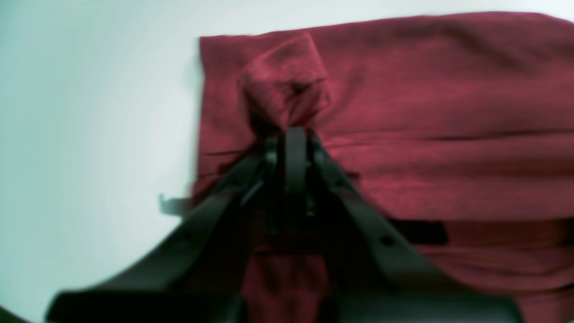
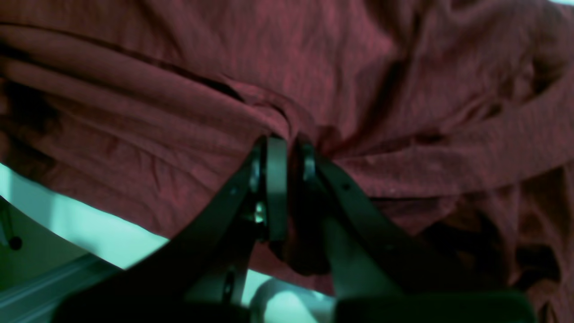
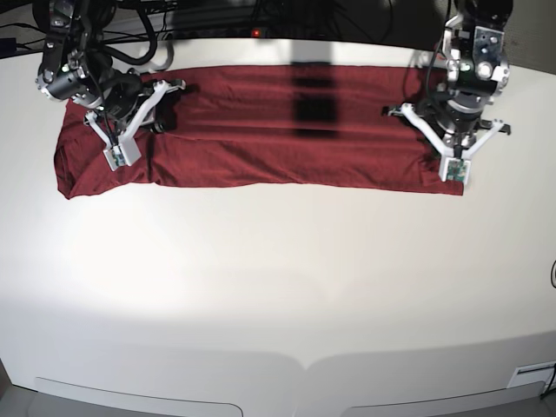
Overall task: Fold the T-shirt properly
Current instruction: 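Press and adjust the strip's ends with both grippers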
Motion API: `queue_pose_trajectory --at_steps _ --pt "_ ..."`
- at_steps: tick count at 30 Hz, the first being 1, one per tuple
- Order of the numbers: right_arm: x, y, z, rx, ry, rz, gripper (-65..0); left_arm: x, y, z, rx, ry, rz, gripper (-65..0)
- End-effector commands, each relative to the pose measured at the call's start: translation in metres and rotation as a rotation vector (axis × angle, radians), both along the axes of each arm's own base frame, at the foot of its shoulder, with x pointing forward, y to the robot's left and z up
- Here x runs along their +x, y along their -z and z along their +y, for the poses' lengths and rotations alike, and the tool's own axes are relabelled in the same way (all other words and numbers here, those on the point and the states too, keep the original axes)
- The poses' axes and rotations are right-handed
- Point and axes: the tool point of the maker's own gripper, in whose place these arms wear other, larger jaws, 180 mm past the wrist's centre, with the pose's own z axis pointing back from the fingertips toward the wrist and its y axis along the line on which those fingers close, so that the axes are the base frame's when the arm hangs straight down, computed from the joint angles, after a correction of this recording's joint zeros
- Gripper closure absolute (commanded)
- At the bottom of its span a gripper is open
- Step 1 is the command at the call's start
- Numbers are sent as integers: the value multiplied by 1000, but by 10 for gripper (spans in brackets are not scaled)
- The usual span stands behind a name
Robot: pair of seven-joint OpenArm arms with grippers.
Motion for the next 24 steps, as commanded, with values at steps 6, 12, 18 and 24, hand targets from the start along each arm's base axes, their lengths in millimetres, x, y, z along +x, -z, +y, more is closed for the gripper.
queue_pose_trajectory --at_steps 6,12,18,24 --pt "5 -3 20 28 -41 -14 0 9 -11 -1 -3 -12 -46 0" --pt "6 -4 22 30 -44 -14 0 9 -11 -1 -3 -13 -43 0" --pt "5 -3 22 27 -46 -7 0 8 -10 -1 -3 -13 -42 0" --pt "-1 1 20 13 -53 28 -125 8 -10 -1 -3 -13 -37 0"
